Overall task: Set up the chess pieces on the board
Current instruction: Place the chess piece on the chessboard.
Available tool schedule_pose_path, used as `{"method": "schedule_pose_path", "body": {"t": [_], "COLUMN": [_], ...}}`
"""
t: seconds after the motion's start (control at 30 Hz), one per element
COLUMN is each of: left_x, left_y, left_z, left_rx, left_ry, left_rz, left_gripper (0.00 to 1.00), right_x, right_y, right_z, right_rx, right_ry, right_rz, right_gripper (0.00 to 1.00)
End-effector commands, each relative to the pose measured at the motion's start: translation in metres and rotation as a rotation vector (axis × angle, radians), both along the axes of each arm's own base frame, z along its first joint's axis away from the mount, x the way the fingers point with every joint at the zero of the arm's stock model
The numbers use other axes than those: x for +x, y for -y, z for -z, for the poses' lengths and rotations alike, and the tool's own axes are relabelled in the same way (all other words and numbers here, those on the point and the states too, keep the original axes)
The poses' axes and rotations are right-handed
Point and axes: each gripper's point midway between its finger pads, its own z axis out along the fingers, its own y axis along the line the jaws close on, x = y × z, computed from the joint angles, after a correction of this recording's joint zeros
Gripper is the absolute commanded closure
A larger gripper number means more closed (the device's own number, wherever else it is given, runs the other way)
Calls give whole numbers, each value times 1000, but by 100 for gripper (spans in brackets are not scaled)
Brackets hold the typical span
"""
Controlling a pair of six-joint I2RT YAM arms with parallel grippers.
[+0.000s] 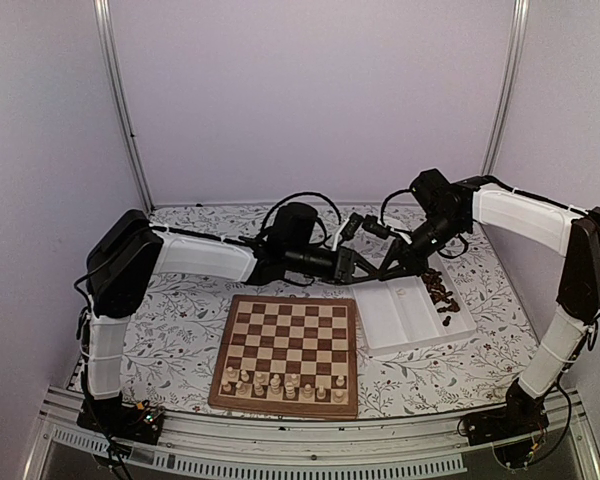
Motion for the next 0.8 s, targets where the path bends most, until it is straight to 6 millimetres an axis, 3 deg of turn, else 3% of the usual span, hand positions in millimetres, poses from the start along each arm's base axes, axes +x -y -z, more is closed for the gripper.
{"method": "schedule_pose_path", "body": {"t": [0.0, 0.07, 0.2, 0.27, 0.4, 0.5, 0.57, 0.77], "left_x": [1, 0, 1, 1, 6, 10, 13, 17], "left_y": [0, -1, -4, -6, -11, -16, -19, -21], "left_z": [-7, -8, -14, -19, -38, -57, -68, -90], "left_rx": [-39, -42, -56, -73, -118, -164, -186, -186], "left_ry": [2, 1, 30, 57, 143, 243, 315, 542], "left_rz": [3, 3, -7, -17, -56, -104, -143, -242], "left_gripper": [79, 82, 87, 88, 89, 90, 90, 90], "right_x": [-4, -3, -1, 6, 35, 46, 47, 42], "right_y": [-3, -3, -2, 2, 15, 27, 29, 19], "right_z": [-5, -6, -16, -35, -97, -132, -140, -119], "right_rx": [6, 5, 14, 66, 299, 495, 570, 696], "right_ry": [22, 23, 41, 60, 79, -13, -96, -463], "right_rz": [-15, -12, -6, 16, 108, 167, 176, 175], "right_gripper": [93, 92, 82, 76, 65, 61, 60, 55]}}
